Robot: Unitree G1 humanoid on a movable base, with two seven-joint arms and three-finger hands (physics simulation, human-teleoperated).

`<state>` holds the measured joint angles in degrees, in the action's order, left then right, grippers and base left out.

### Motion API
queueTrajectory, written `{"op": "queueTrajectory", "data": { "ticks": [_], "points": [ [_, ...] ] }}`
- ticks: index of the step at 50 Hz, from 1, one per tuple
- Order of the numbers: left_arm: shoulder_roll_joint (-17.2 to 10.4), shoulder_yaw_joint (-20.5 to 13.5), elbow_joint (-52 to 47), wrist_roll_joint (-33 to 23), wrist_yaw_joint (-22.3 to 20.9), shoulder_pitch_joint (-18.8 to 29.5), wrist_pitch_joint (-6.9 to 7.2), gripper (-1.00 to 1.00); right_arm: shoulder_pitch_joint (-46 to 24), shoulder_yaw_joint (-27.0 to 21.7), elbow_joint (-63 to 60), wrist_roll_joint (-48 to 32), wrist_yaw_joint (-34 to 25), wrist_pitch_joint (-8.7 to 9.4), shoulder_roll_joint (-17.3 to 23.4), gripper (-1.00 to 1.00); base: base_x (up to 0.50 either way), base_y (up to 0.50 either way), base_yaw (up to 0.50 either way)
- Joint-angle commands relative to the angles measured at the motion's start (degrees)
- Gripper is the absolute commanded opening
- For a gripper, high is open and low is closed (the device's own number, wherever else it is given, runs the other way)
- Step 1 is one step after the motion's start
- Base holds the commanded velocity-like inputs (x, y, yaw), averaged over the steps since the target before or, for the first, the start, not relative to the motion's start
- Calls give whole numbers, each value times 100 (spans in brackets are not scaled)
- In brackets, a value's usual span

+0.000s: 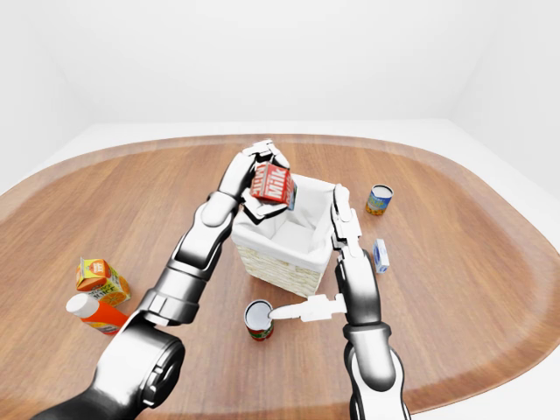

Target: Pick the milk and place it in the basket.

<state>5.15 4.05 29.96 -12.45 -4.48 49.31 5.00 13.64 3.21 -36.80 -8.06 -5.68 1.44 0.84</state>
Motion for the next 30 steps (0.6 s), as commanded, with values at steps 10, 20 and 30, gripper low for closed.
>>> {"op": "queueTrajectory", "data": {
  "ticks": [10, 20, 30],
  "points": [
    [88, -18, 1264, -520, 132, 207, 0, -100, -4, -12, -1, 2, -3, -5, -4, 100, 0, 0, 0],
    [110, -4, 1421, -635, 152, 183, 0, -100, -10, -9, 11, -7, 3, -5, -3, 100, 0, 0, 0],
    [166, -1, 1617, -689, 183, 151, 0, -100, -4, -11, 11, 1, 0, -14, -2, 100, 0, 0, 0]
  ]
}}
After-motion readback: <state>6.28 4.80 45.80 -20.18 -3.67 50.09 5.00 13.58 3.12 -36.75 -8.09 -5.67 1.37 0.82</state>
